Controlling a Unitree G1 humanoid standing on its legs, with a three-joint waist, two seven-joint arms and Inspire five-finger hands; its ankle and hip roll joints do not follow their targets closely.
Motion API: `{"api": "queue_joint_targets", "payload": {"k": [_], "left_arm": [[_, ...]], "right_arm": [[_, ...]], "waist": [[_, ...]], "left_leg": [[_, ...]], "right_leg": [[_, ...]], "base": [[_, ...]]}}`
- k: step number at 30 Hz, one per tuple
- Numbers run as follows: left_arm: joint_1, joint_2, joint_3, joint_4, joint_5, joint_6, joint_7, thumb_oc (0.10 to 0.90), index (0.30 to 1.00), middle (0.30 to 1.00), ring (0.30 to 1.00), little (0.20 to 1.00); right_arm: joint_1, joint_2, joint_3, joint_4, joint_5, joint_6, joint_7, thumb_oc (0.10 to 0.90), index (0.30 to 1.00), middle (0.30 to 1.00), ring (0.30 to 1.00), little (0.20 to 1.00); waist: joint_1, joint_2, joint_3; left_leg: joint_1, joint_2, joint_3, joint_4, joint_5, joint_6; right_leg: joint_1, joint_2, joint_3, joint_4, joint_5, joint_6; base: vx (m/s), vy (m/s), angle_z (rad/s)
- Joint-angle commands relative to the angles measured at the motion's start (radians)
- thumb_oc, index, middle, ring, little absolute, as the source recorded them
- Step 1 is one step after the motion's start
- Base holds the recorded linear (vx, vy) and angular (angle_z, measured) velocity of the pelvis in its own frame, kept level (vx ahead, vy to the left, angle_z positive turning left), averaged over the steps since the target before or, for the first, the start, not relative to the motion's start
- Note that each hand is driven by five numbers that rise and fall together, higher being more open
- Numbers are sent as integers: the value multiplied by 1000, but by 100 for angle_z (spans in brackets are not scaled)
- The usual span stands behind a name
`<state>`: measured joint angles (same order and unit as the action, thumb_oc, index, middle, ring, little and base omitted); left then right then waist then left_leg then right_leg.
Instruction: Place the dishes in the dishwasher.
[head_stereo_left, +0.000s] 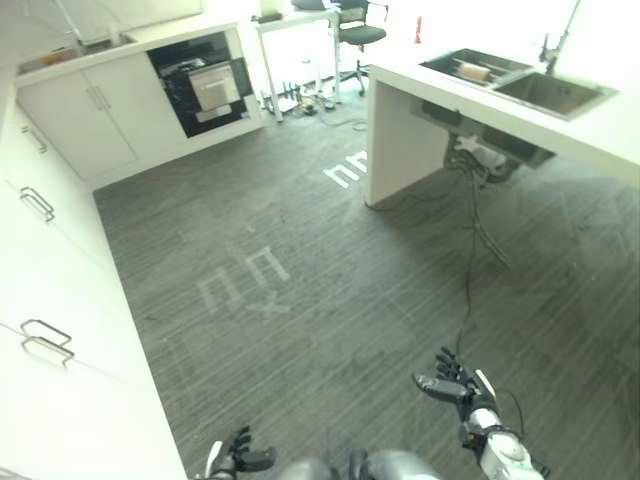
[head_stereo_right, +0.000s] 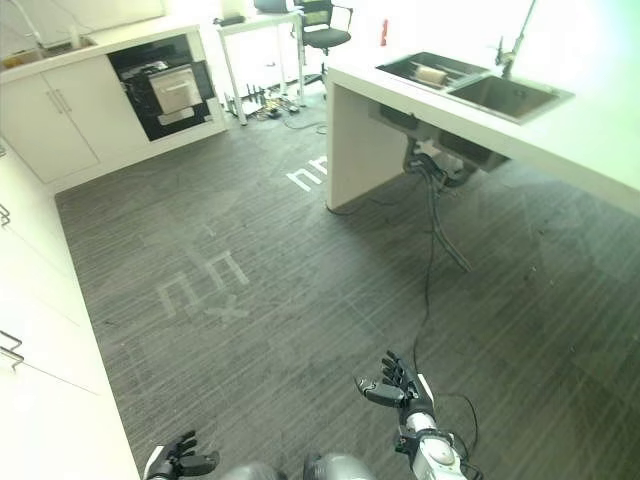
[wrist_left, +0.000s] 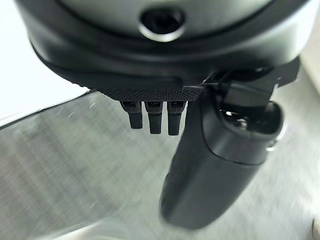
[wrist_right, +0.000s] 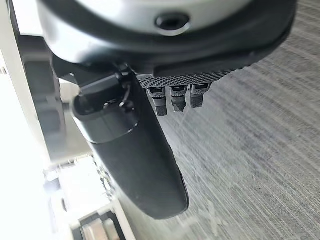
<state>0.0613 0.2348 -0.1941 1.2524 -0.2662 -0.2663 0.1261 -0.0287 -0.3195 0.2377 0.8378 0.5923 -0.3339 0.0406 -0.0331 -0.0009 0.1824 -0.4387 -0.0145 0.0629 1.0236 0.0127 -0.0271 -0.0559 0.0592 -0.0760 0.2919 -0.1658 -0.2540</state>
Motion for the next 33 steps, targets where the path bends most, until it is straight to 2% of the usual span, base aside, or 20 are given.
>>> {"api": "queue_joint_targets", "payload": {"k": [1, 2, 5, 8, 10, 11, 12, 14, 15, 16, 18, 19, 21, 23, 26, 27, 30, 31, 32, 33], "left_arm": [[19, -7, -35, -48, 5, -20, 7, 800, 900, 900, 900, 900], [26, -8, -38, -43, 1, -15, 10, 800, 900, 900, 900, 900], [47, -27, -42, -22, -7, -14, 28, 800, 900, 900, 900, 900], [37, -27, -27, 16, -26, -12, 31, 800, 900, 900, 900, 900], [32, -24, -24, 26, -29, -12, 34, 800, 900, 900, 900, 900], [27, -16, -20, 34, -18, -17, 26, 800, 900, 900, 900, 900], [18, -3, -29, 44, 30, -26, 18, 800, 900, 900, 900, 900], [3, 16, -45, 57, 21, -31, 17, 800, 900, 900, 900, 900], [-4, 18, -40, 52, 13, -35, 18, 800, 900, 900, 900, 900], [-18, 23, -38, 29, 21, -20, 13, 800, 900, 900, 900, 900], [-33, 26, -54, 13, 19, 8, 14, 800, 900, 900, 900, 900], [-36, 22, -61, 12, 17, 17, 16, 800, 900, 900, 900, 900], [-31, 11, -68, 18, -3, 17, 24, 800, 900, 900, 900, 900], [-19, -7, -65, 27, -21, 18, 38, 800, 900, 900, 900, 900], [-7, -24, -56, 45, 0, 34, 53, 800, 900, 900, 900, 900], [-2, -31, -48, 55, 2, 46, 64, 800, 900, 900, 900, 900], [-1, -29, -23, 64, -4, 50, 58, 800, 900, 900, 900, 900], [-9, -28, -25, 58, -7, 62, 55, 800, 900, 900, 900, 900], [-23, -37, -33, 52, -14, 74, 55, 800, 900, 900, 900, 900], [-22, -39, -33, 52, -13, 72, 56, 800, 900, 900, 900, 900]], "right_arm": [[-40, -36, -6, -104, 8, -71, -1, 800, 900, 900, 900, 900], [-44, -32, -4, -99, 10, -69, -5, 800, 900, 900, 900, 900], [-59, -17, 11, -58, 15, -86, 1, 800, 900, 900, 900, 900], [-73, 9, 26, -29, -1, -84, 8, 800, 900, 900, 900, 900], [-69, 15, 28, -19, 8, -83, 17, 800, 900, 900, 900, 900], [-57, 24, 26, -13, 6, -92, 20, 800, 900, 900, 900, 900], [-44, 38, 29, -12, -5, -101, 11, 800, 900, 900, 900, 900], [-58, 50, 55, 24, 7, -126, -9, 800, 900, 900, 900, 900], [-69, 55, 66, 43, -8, -142, -14, 800, 900, 900, 900, 900], [-68, 53, 69, 47, -30, -152, -25, 800, 900, 900, 900, 900], [-60, 41, 58, 52, -17, -162, -13, 800, 900, 900, 900, 900], [-58, 34, 48, 52, -13, -164, -4, 800, 900, 900, 900, 900], [-62, 29, 30, 59, -32, -160, 17, 800, 900, 900, 900, 900], [-79, 27, 24, 65, -57, -132, 21, 800, 900, 900, 900, 900], [-86, 20, 28, 91, -47, -123, 37, 800, 900, 900, 900, 900], [-93, 18, 41, 99, -51, -118, 48, 800, 900, 900, 900, 900], [-92, 9, 56, 110, -69, -122, 66, 800, 900, 900, 900, 900], [-88, 5, 55, 105, -71, -118, 60, 800, 900, 900, 900, 900], [-86, 2, 61, 103, -59, -125, 45, 800, 900, 900, 900, 900], [-86, 4, 61, 105, -60, -127, 46, 800, 900, 900, 900, 900]], "waist": [[4, -15, 31], [23, -8, 28], [80, 29, 22], [87, 19, -13], [85, 14, -18], [76, 13, -23], [70, 29, -29], [61, 59, -18], [49, 67, -8], [14, 62, 12], [-14, 52, 17], [-25, 40, 21], [-30, 20, 28], [-37, 23, 23], [-45, 23, 1], [-34, 11, -2], [-27, -15, -1], [-22, -22, 4], [0, -14, 22], [3, -13, 24]], "left_leg": [[218, -11, 37, -568, 52, 29], [201, -20, 11, -712, 76, 22], [19, -18, -107, -724, 79, -4], [61, -49, -87, -724, 28, 44], [92, -63, -98, -724, 3, 64], [129, -74, -102, -724, -26, 89], [170, -78, -102, -724, -61, 118], [243, -70, -100, -724, -108, 152], [279, -65, -101, -724, -129, 153], [340, -67, -104, -724, -168, 145], [372, -74, -117, -724, -202, 136], [401, -81, -117, -724, -231, 128], [465, -90, -112, -724, -293, 111], [517, -54, -98, -724, -326, 85], [568, -9, -86, -724, -259, 55], [613, 19, -69, -724, -114, 25], [466, 32, -53, -408, 18, -6], [379, 37, -42, -326, 36, -7], [268, -30, -43, -348, -14, 22], [265, -40, -44, -382, -19, 28]], "right_leg": [[46, -64, 66, 8, 23, 211], [60, -44, 89, 8, 5, 220], [122, 22, 167, 8, -41, 230], [191, -9, 197, 8, -62, 268], [214, -23, 188, 8, -16, 274], [245, -41, 166, 21, 91, 294], [157, -60, 125, 252, 211, 335], [-15, -59, 39, 511, 234, 332], [-100, -53, -4, 503, 200, 321], [-175, -68, -61, 314, 181, 318], [-200, -95, -97, 110, 199, 318], [-221, -144, -129, 8, 243, 334], [-299, -231, -147, 8, 284, 362], [-301, -235, -138, 8, 287, 357], [-250, -190, -109, 8, 221, 315], [-210, -169, -90, 8, 186, 287], [-149, -150, -61, 8, 137, 243], [-128, -151, -61, 8, 125, 229], [-90, -133, -36, 8, 103, 230], [-85, -127, -26, 8, 100, 233]], "base": [[521, 137, -99], [505, 169, -91], [481, 193, -72], [549, 240, -109], [396, 145, -78], [519, 224, -58], [585, 268, -42], [546, 229, -59], [613, -3, -68], [499, -145, -23], [437, -225, -15], [415, -262, -38], [411, -254, -16], [433, -288, -29], [436, -342, -52], [492, -417, -29], [381, -358, -37], [327, -272, -30], [257, -140, -37], [271, -57, -69]]}}
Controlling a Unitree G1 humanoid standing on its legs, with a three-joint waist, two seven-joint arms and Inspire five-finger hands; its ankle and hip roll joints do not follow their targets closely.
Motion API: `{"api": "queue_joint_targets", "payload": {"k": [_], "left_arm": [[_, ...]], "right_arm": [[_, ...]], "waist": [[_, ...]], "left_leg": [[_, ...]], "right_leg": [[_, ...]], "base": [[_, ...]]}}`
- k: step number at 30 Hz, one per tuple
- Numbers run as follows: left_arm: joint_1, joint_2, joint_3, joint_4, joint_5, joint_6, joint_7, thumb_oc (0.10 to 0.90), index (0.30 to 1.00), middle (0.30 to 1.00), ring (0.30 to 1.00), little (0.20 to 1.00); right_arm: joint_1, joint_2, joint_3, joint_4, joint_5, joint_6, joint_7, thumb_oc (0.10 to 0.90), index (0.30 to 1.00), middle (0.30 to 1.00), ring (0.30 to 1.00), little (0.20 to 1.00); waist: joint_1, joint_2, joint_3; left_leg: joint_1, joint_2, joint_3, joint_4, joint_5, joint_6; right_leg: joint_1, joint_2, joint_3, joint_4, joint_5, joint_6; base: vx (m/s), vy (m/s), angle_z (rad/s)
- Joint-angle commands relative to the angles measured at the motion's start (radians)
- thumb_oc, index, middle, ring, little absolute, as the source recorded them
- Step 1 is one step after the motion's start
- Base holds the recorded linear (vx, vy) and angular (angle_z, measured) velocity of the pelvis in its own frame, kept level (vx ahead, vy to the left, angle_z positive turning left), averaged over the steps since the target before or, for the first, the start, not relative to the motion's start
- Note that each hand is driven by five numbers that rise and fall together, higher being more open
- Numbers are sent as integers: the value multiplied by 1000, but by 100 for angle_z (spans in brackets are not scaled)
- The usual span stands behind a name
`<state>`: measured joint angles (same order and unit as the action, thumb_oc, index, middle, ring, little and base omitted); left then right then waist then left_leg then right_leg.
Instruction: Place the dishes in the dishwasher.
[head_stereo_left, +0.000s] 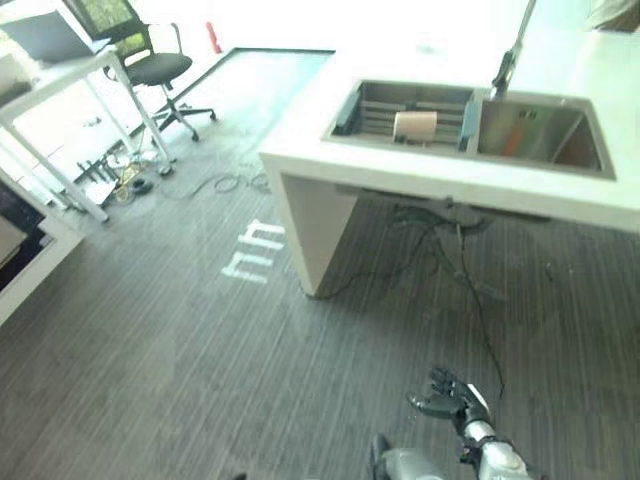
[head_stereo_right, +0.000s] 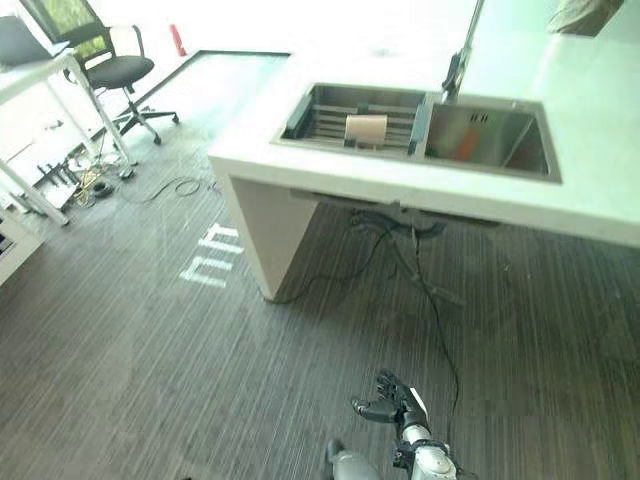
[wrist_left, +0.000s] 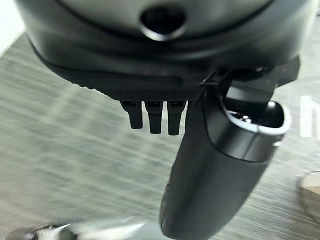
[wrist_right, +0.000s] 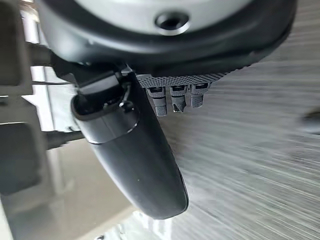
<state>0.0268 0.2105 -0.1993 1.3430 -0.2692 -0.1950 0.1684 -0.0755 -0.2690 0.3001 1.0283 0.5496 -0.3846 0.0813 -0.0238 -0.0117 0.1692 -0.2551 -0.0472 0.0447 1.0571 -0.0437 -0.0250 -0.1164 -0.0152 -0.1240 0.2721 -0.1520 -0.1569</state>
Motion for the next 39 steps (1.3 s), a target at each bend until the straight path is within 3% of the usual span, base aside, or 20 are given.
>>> {"api": "queue_joint_targets", "payload": {"k": [1, 4, 7, 10, 16, 19, 20, 22, 25, 26, 27, 29, 30, 31, 33, 39], "left_arm": [[15, -16, -30, -41, -9, -1, 16, 800, 900, 900, 900, 900], [23, -30, -39, -44, -41, -8, 32, 800, 900, 900, 900, 900], [35, -41, -43, -28, -36, -15, 35, 800, 900, 900, 900, 900], [32, -36, -35, -11, -27, -3, 15, 800, 900, 900, 900, 900], [14, -38, -46, 2, -40, 2, 35, 800, 900, 900, 900, 900], [-7, -12, -42, 3, -19, 20, 6, 800, 900, 900, 900, 900], [-5, -9, -43, 2, -18, 21, 2, 800, 900, 900, 900, 900], [2, -3, -46, 4, 3, 10, -13, 800, 900, 900, 900, 900], [6, -5, -53, 16, -19, -5, -2, 800, 900, 900, 900, 900], [1, -3, -56, 16, -42, -6, 2, 800, 900, 900, 900, 900], [-10, 6, -55, 10, -44, -5, -2, 800, 900, 900, 900, 900], [-26, 19, -54, -2, -36, -18, -1, 800, 900, 900, 900, 900], [-31, 28, -54, -8, -53, -24, -1, 800, 900, 900, 900, 900], [-43, 39, -53, -18, -86, -30, 6, 800, 900, 900, 900, 900], [-50, 31, -34, -24, -81, -45, 35, 800, 900, 900, 900, 900], [-85, 8, -46, -41, -84, -34, 52, 800, 900, 900, 900, 900]], "right_arm": [[-38, -45, -5, -83, -18, -79, 8, 800, 900, 900, 900, 900], [-40, -38, -9, -55, -36, -91, 6, 800, 900, 900, 900, 900], [-50, -32, -5, -18, -46, -105, 2, 800, 900, 900, 900, 900], [-57, -23, -7, 0, -48, -106, -25, 800, 900, 900, 900, 900], [-39, -8, -41, 61, -40, -89, -40, 800, 900, 900, 900, 900], [-56, 8, -61, 139, 14, -116, -46, 800, 900, 900, 900, 900], [-58, 9, -65, 141, 26, -118, -50, 800, 900, 900, 900, 900], [-60, 11, -78, 138, 49, -122, -61, 800, 900, 900, 900, 900], [-50, 12, -96, 135, 15, -99, -76, 800, 900, 900, 900, 900], [-54, 11, -100, 150, 14, -99, -68, 800, 900, 900, 900, 900], [-58, 10, -105, 162, 6, -99, -63, 800, 900, 900, 900, 900], [-59, 6, -109, 170, 1, -94, -59, 800, 900, 900, 900, 900], [-57, 5, -111, 173, -3, -88, -55, 800, 900, 900, 900, 900], [-54, 4, -116, 180, -18, -65, -45, 800, 900, 900, 900, 900], [-45, 12, -112, 206, -64, -24, -35, 800, 900, 900, 900, 900], [-24, 13, -80, 236, -70, 10, -44, 800, 900, 900, 900, 900]], "waist": [[0, -3, 42], [50, 8, 55], [90, 35, 60], [86, 45, 50], [70, 49, 26], [89, 55, 8], [91, 54, 4], [84, 59, -1], [57, 74, 18], [52, 76, 21], [47, 76, 25], [35, 72, 36], [25, 63, 44], [17, 53, 46], [30, 21, 25], [17, -17, 14]], "left_leg": [[73, -16, -25, -474, 41, 32], [-40, -72, -91, -726, 130, 18], [-155, -80, -128, -757, 158, 1], [-153, -74, -90, -757, 114, 24], [-79, -80, -112, -757, 34, 58], [-53, -88, -133, -757, 2, 85], [-48, -88, -131, -757, -3, 90], [-26, -79, -123, -757, -27, 110], [38, -54, -130, -757, -63, 139], [56, -52, -135, -757, -71, 140], [77, -44, -140, -757, -86, 134], [98, -34, -159, -757, -107, 123], [111, -30, -163, -757, -119, 118], [115, -17, -172, -757, -124, 106], [122, 7, -135, -757, -125, 79], [158, 90, -60, -757, -96, 35]], "right_leg": [[-14, -45, 40, 28, 77, 141], [18, 10, 120, 28, 38, 148], [58, 59, 168, 28, 10, 147], [76, 75, 191, 28, -14, 156], [81, 66, 176, 28, -23, 167], [96, 49, 120, 28, -23, 177], [104, 47, 110, 28, -14, 181], [147, 53, 95, 28, 85, 197], [-10, 37, 74, 278, 137, 211], [-45, 16, 57, 274, 134, 212], [-51, -29, 30, 186, 139, 217], [-58, -79, 44, 29, 176, 233], [-94, -101, 78, 28, 196, 243], [-112, -106, 117, 28, 173, 257], [-89, -126, 83, 28, 123, 268], [-23, -94, 59, 28, 72, 219]], "base": [[219, 25, -98], [268, 90, -98], [232, 88, -108], [174, 116, -122], [171, 121, -21], [121, 108, -4], [128, 93, -4], [124, 90, -10], [90, 50, -26], [39, -89, -30], [45, -155, -19], [26, -264, 16], [-9, -395, 38], [13, -392, 75], [81, -438, 40], [68, -275, -7]]}}
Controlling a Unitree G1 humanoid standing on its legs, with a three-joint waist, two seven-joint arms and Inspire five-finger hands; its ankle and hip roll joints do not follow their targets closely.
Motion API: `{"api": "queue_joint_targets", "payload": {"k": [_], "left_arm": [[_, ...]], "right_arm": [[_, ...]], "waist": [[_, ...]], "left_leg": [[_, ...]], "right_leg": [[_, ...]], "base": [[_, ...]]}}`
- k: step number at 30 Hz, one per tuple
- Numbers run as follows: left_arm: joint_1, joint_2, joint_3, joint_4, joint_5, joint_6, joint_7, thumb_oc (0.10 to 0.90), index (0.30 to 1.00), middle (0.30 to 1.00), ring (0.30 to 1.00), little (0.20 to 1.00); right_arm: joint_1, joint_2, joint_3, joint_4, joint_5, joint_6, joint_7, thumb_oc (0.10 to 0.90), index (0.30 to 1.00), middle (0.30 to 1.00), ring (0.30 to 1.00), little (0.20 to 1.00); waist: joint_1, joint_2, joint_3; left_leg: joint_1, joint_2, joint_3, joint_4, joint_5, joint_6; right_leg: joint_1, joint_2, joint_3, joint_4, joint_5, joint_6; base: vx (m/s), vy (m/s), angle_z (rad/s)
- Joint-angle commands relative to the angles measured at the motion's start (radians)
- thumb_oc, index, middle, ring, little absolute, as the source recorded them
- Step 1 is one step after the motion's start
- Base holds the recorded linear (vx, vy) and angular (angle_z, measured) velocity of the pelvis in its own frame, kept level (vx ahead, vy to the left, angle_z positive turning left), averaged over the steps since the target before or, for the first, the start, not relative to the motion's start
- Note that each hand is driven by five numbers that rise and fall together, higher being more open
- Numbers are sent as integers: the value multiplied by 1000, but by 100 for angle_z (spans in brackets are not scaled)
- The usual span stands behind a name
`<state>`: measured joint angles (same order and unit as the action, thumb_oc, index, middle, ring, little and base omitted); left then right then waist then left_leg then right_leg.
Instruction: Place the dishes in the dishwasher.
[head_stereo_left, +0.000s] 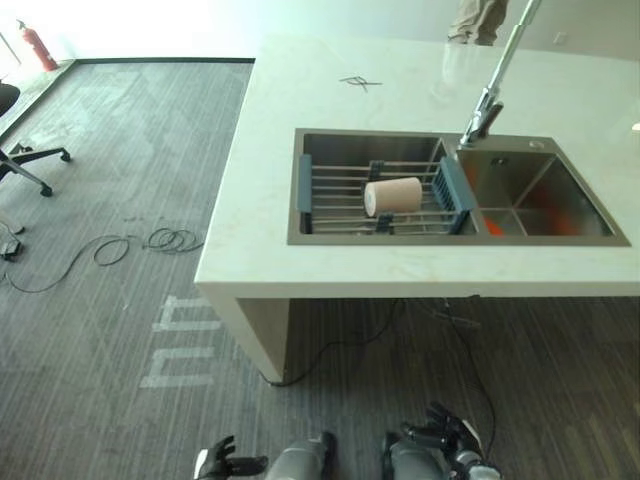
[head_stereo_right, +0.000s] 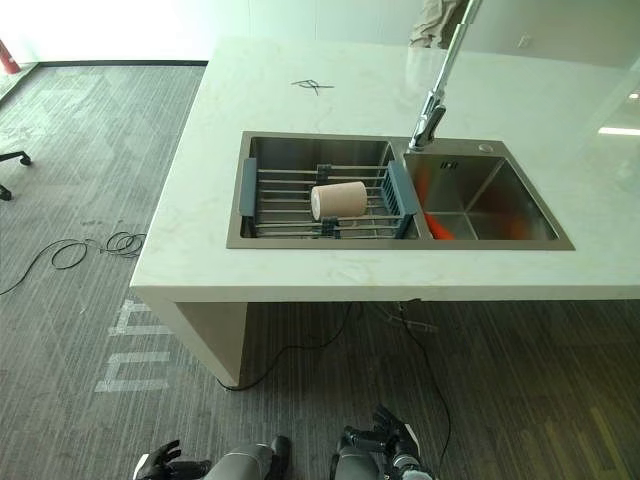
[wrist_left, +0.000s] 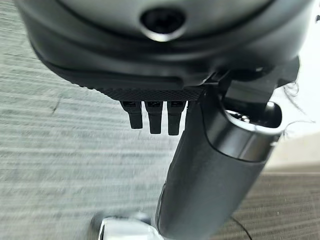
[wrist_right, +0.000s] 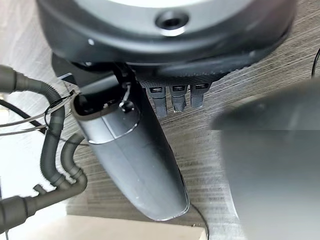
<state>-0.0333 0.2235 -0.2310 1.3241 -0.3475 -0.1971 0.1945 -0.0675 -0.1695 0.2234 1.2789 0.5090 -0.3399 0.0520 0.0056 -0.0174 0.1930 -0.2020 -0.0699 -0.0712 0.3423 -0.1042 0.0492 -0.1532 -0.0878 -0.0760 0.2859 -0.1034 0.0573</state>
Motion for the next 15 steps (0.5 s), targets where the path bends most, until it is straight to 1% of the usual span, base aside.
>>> {"api": "queue_joint_targets", "payload": {"k": [1, 3, 4, 5, 6, 7, 8, 9, 10, 11, 13, 14, 15], "left_arm": [[-29, -9, -17, -23, -9, -30, 25, 800, 900, 900, 900, 900], [-36, -20, -21, -29, -3, -34, 21, 800, 900, 900, 900, 900], [-41, -24, -28, -37, -1, -29, 19, 800, 900, 900, 900, 900], [-44, -24, -34, -32, 1, -32, 14, 800, 900, 900, 900, 900], [-46, -23, -37, -38, 11, -18, 11, 800, 900, 900, 900, 900], [-51, -24, -45, -34, 20, -3, 7, 800, 900, 900, 900, 900], [-52, -25, -46, -39, 32, 14, 8, 800, 900, 900, 900, 900], [-57, -27, -59, -33, 50, 22, 17, 800, 900, 900, 900, 900], [-54, -26, -67, -30, 46, 29, 22, 800, 900, 900, 900, 900], [-44, -27, -60, -20, 13, 46, 29, 800, 900, 900, 900, 900], [-28, -26, -35, 9, -4, 70, 15, 800, 900, 900, 900, 900], [-54, -81, -31, 1, -186, 183, -224, 800, 900, 900, 900, 900], [-47, -81, -35, 10, -192, 201, -212, 800, 900, 900, 900, 900]], "right_arm": [[-29, -91, -4, -13, -30, -32, -13, 800, 900, 900, 900, 900], [-17, -101, -7, -11, -35, -26, -4, 800, 900, 900, 900, 900], [-10, -105, -14, -10, -20, -18, 26, 800, 900, 900, 900, 900], [-7, -107, -13, -7, 42, -8, 81, 800, 900, 900, 900, 900], [-1, -105, -25, -6, 90, -1, 124, 800, 900, 900, 900, 900], [-2, -107, -29, -12, 59, 23, 95, 800, 900, 900, 900, 900], [0, -107, -31, -9, 103, 27, 126, 800, 900, 900, 900, 900], [-3, -101, -40, -3, 205, 42, 179, 800, 900, 900, 900, 900], [0, -100, -53, -1, 229, 47, 212, 800, 900, 900, 900, 900], [5, -94, -63, 6, 190, 42, 252, 800, 900, 900, 900, 900], [12, -76, -41, 9, 124, 16, 274, 800, 900, 900, 900, 900], [-34, -32, -52, 18, 185, 195, 223, 800, 900, 900, 900, 900], [-28, -32, -49, 17, 179, 192, 231, 800, 900, 900, 900, 900]], "waist": [[-13, -20, -9], [-10, -34, -2], [-13, -26, -3], [-17, -10, 1], [-27, -4, -5], [-31, 3, -12], [-29, 9, -18], [-35, 16, -25], [-41, 20, -32], [-47, 25, -43], [-41, 25, -53], [-29, -10, -110], [-32, -6, -114]], "left_leg": [[112, 108, 61, -42, -26, -40], [118, 87, 73, -42, 2, -42], [102, 90, 88, -42, 1, -45], [79, 99, 103, -42, 6, -52], [74, 118, 121, -42, 1, -56], [62, 117, 101, -42, 2, -62], [52, 110, 80, -42, 2, -64], [44, 115, 84, -42, -9, -65], [41, 117, 88, -42, -18, -65], [40, 114, 93, -42, -29, -64], [36, 105, 92, -42, -34, -58], [104, 24, 164, -42, -119, 15], [105, 25, 164, -42, -115, 12]], "right_leg": [[20, -22, 16, 14, 23, -1], [38, -23, 24, 14, 16, -11], [42, -18, 12, 14, 13, -10], [50, -7, 1, 14, 10, -10], [46, -9, -13, 14, 2, -6], [41, -6, -16, 14, 3, -4], [32, -5, -13, 14, 7, 0], [20, -10, -22, 14, 10, 7], [12, -13, -28, 14, 9, 11], [8, -16, -27, 14, 7, 15], [9, -22, -29, 14, 3, 18], [17, 30, -16, 14, 1, 13], [23, 34, -14, 14, -5, 10]], "base": [[79, -193, 16], [53, -81, 0], [39, 7, 0], [22, 62, 14], [31, 86, 35], [18, 89, 50], [19, 110, 58], [25, 117, 37], [60, 147, 5], [67, 115, -18], [61, 67, -11], [36, 22, -1], [14, 1, -6]]}}
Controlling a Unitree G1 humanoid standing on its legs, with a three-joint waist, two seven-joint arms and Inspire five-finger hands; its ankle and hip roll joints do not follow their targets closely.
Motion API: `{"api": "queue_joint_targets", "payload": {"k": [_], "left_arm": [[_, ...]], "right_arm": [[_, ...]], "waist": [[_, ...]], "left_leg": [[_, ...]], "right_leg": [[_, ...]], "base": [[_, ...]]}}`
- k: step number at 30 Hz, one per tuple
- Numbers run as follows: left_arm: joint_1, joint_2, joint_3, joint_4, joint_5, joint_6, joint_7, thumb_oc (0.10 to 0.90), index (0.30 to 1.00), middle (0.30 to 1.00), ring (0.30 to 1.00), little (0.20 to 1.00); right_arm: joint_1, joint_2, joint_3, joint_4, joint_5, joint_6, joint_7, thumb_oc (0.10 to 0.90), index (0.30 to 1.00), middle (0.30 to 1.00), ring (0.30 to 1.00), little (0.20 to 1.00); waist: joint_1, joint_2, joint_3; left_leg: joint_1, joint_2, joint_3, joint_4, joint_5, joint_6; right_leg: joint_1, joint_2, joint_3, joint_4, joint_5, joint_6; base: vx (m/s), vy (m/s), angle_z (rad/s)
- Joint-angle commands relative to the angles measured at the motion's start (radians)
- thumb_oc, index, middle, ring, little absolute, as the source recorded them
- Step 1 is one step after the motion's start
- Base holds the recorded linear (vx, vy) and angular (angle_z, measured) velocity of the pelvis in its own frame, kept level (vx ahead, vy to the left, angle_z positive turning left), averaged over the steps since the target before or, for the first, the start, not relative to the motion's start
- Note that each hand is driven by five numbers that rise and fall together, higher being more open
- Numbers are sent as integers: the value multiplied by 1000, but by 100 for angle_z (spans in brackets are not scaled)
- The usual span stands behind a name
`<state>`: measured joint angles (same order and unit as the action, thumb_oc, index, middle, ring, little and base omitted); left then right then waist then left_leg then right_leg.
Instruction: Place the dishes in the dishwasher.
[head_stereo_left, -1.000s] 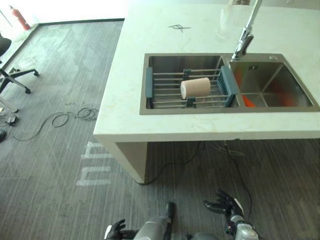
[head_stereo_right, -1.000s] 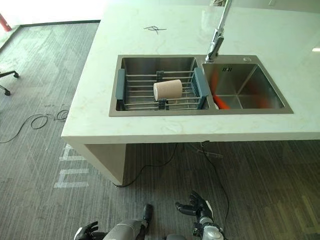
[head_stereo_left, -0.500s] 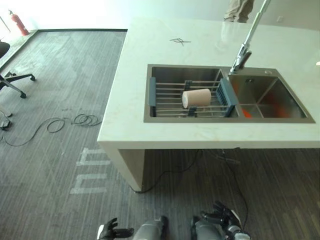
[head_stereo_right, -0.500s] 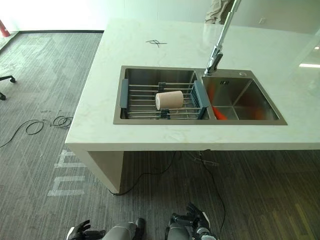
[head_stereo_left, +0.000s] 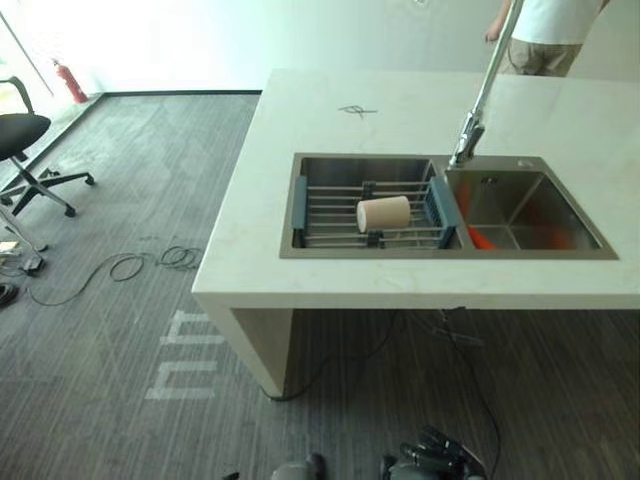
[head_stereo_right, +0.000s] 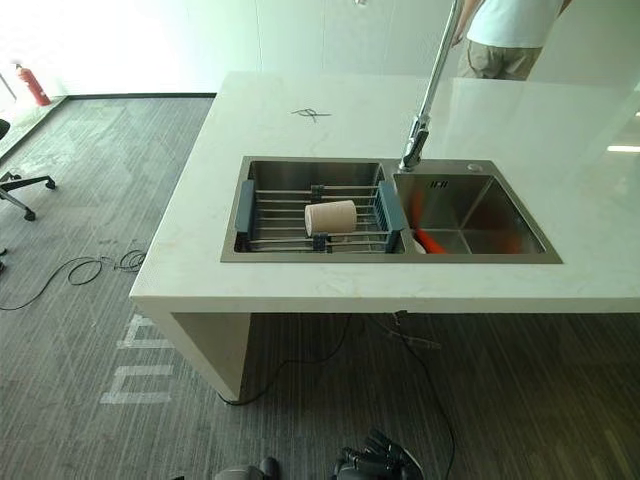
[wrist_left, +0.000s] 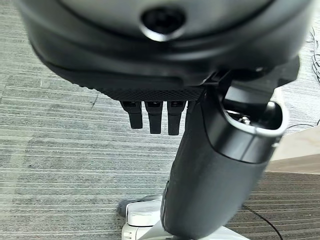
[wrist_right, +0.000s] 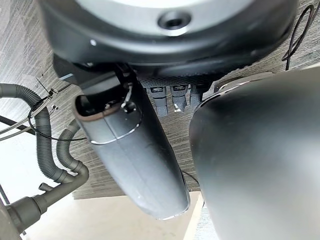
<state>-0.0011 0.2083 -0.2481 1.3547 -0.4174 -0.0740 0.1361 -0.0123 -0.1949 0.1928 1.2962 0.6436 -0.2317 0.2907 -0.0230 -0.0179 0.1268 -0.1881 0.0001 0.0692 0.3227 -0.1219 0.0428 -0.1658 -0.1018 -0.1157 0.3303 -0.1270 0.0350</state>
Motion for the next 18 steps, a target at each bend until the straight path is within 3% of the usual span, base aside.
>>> {"api": "queue_joint_targets", "payload": {"k": [1, 12, 15, 16, 17, 18], "left_arm": [[-75, -66, -15, -18, -119, 80, -153, 800, 900, 900, 900, 900], [-43, -61, 5, 19, -78, 99, -164, 800, 900, 900, 900, 900], [-38, -62, 18, 18, -85, 89, -163, 800, 900, 900, 900, 900], [-39, -57, 22, 16, -87, 86, -163, 800, 900, 900, 900, 900], [-44, -47, 25, 12, -89, 86, -152, 800, 900, 900, 900, 900], [-50, -39, 25, 11, -94, 90, -139, 800, 900, 900, 900, 900]], "right_arm": [[-82, -6, -19, 2, 42, 81, -4, 800, 900, 900, 900, 900], [-68, -12, -32, 17, 36, 52, -9, 800, 900, 900, 900, 900], [-83, -10, -30, 16, 4, 41, -14, 800, 900, 900, 900, 900], [-86, -8, -27, 12, -3, 34, -14, 800, 900, 900, 900, 900], [-92, -3, -23, 0, -13, 31, -17, 800, 900, 900, 900, 900], [-97, -3, -21, -7, -15, 30, -22, 800, 900, 900, 900, 900]], "waist": [[-4, -4, -49], [4, 0, -58], [20, 7, -52], [18, 16, -42], [12, 37, -23], [6, 46, 0]], "left_leg": [[92, -44, 24, -23, -96, 18], [97, -44, 16, -23, -88, 19], [97, -49, 15, -23, -89, 33], [99, -42, 13, -23, -89, 40], [100, -26, -2, -23, -85, 52], [102, -25, -20, -23, -80, 61]], "right_leg": [[37, 49, 26, -30, 17, 31], [66, 55, 17, -30, -5, 18], [100, 48, -36, -30, -4, 12], [114, 55, -62, -30, 17, 11], [120, 71, -89, -30, 87, 19], [74, 70, -83, 59, 115, 29]], "base": [[9, -8, -12], [16, 7, 0], [28, 65, 2], [52, 59, -2], [23, 45, 1], [-24, 12, 9]]}}
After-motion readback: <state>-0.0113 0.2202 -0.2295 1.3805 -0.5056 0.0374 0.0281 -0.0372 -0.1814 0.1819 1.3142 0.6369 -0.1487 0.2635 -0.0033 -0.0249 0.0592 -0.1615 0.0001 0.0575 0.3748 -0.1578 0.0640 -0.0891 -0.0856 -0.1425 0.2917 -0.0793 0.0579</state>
